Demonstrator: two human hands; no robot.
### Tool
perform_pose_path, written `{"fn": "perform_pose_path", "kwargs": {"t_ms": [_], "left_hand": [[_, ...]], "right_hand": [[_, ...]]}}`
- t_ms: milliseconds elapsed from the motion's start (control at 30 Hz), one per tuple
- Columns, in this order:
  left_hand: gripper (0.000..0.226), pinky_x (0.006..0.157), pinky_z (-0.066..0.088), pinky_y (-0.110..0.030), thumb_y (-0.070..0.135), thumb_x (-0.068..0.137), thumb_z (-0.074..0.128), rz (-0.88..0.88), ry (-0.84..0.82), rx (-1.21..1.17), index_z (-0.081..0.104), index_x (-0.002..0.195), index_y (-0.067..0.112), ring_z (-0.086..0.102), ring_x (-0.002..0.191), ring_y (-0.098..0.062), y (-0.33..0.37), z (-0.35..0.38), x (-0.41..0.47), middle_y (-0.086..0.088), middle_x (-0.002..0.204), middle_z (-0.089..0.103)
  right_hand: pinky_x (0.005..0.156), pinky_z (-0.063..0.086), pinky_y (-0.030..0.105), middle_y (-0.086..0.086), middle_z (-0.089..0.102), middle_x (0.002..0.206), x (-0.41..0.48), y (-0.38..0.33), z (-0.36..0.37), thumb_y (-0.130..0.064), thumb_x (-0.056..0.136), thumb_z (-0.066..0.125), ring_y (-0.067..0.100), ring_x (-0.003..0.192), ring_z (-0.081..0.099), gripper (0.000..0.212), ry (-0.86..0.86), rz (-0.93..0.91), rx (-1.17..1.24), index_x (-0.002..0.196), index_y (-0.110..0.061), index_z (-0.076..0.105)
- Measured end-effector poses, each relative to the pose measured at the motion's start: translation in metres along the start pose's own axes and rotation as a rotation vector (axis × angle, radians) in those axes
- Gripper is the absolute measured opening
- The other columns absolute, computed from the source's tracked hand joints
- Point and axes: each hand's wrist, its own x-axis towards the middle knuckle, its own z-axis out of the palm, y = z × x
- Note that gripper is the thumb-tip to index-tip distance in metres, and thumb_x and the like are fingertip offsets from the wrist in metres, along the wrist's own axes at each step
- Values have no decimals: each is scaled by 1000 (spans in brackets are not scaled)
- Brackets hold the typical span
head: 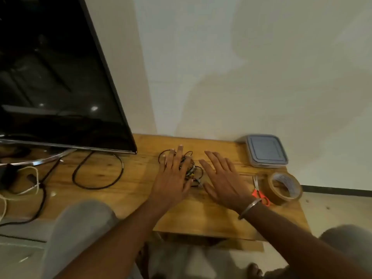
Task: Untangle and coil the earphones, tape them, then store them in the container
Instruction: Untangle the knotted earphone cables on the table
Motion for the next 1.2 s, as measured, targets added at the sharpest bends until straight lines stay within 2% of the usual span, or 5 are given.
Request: {"fn": "perform_pose_path", "kwargs": {"t_ms": [467,733,900,1067,1200], "left_hand": [[16,88,44,-38,26,91,63,-83,53,-251,58,105,22,55,106,-22,-24,29,23,3,107,62],[10,65,57,-29,7,102,49,-357,299,-1309,55,110,8,69,72,-12,-28,5,39,-9,92,68],[22,61,58,-33,16,107,37,-494,55,-1810,58,113,16,66,71,-19,-27,-13,41,-6,98,67],[51,109,36,-44,32,89,58,-201,-15,-528,48,139,27,32,140,-24,-32,13,30,-1,154,30],[83,114,23,-53,7,71,65,-230,58,-272,34,146,22,9,149,-32,-23,7,23,-9,163,1]], "right_hand": [[116,27,44,2,37,153,18,21,38,-46,92,49,24,142,31,58,-251,-150,262,146,-27,38],[111,35,48,6,46,144,22,20,41,-37,86,54,29,136,40,53,-230,-93,251,137,-22,52],[113,32,45,9,33,156,20,18,38,-33,86,57,29,142,34,67,-157,-10,319,148,-18,35],[118,28,43,5,23,162,21,17,38,-33,90,57,25,147,24,72,-171,-32,374,153,-21,26],[115,33,48,9,37,155,18,15,44,-32,88,47,29,143,32,53,-155,-46,292,140,-19,46]]}}
